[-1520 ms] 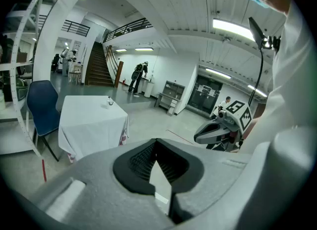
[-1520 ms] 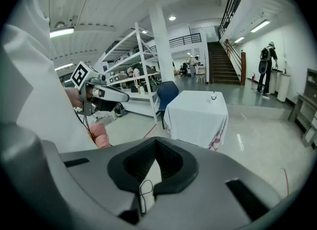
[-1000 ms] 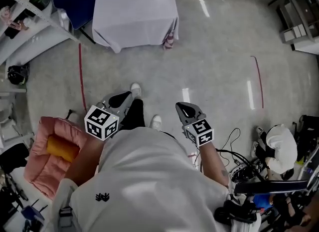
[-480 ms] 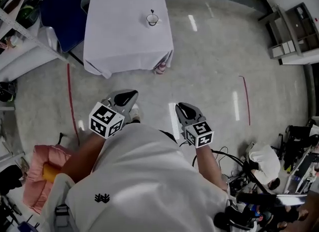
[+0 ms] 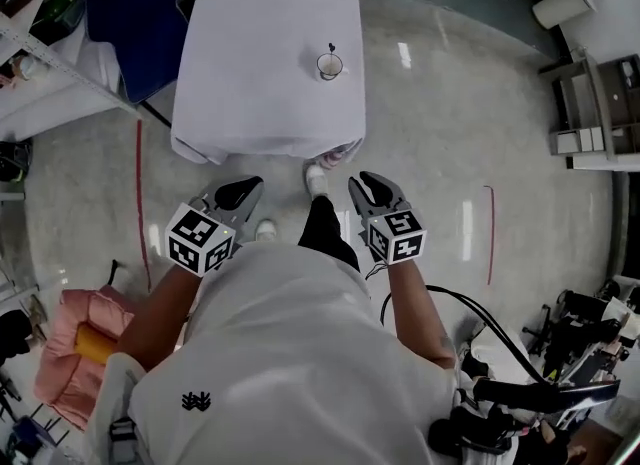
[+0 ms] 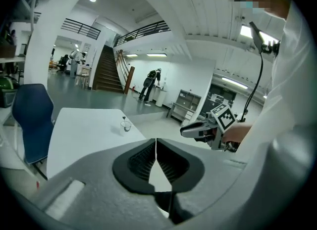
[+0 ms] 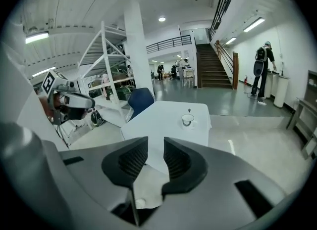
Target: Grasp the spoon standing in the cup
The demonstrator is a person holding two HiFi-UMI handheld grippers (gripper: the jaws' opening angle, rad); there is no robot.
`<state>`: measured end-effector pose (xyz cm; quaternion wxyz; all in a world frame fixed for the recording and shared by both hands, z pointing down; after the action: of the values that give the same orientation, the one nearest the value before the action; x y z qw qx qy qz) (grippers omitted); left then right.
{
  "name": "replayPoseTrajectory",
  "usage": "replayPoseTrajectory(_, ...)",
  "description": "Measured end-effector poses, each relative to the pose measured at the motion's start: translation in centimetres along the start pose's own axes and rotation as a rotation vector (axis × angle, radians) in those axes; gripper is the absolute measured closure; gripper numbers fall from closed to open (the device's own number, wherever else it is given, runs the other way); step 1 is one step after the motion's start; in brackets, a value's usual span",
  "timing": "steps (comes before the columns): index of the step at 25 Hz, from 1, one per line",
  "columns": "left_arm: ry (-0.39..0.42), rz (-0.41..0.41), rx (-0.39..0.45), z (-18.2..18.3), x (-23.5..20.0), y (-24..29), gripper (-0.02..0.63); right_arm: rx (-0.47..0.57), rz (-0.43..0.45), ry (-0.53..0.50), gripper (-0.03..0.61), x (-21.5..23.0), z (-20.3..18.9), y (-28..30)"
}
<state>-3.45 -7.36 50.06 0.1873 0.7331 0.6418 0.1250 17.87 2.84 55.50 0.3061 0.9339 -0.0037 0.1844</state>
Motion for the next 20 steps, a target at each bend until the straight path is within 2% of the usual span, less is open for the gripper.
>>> replayPoseTrajectory(5,-0.045,0.138,-0.031,1.5,-5.2,2.6,0.600,-0.030,0.061,-0.044,0.455,4.8,6.7,8.6)
replayPoseTrajectory(11,-0.066,0.281,-0.037,6.2,-9.4,7.0,0.600,-0.097,0.127,-0.092,0.432,10.9,13.7,18.2)
replayPoseTrajectory(16,-0.131,0.385,-0.028,8.6,-12.6,9.9,0.600,-0.164,0.144,-0.115,0.402,15.6,16.8,25.7)
replayPoseTrajectory(20,-0.182,0.489,-0.042,8.9,-14.0,10.4,0.600,-0.248,0.162,-0.112,0.387,17.9,16.9,31.4)
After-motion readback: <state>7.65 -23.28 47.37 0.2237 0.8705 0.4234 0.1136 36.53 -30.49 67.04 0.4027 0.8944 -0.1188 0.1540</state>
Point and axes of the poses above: the fingertips, and each gripper's own axes: y forward along the fingers, x to its right, z out of its top, the point moved 4 cm from there along -y, backward along the fingers, and after that the axes turned 15 degrees about y, right-handed, at the moved point
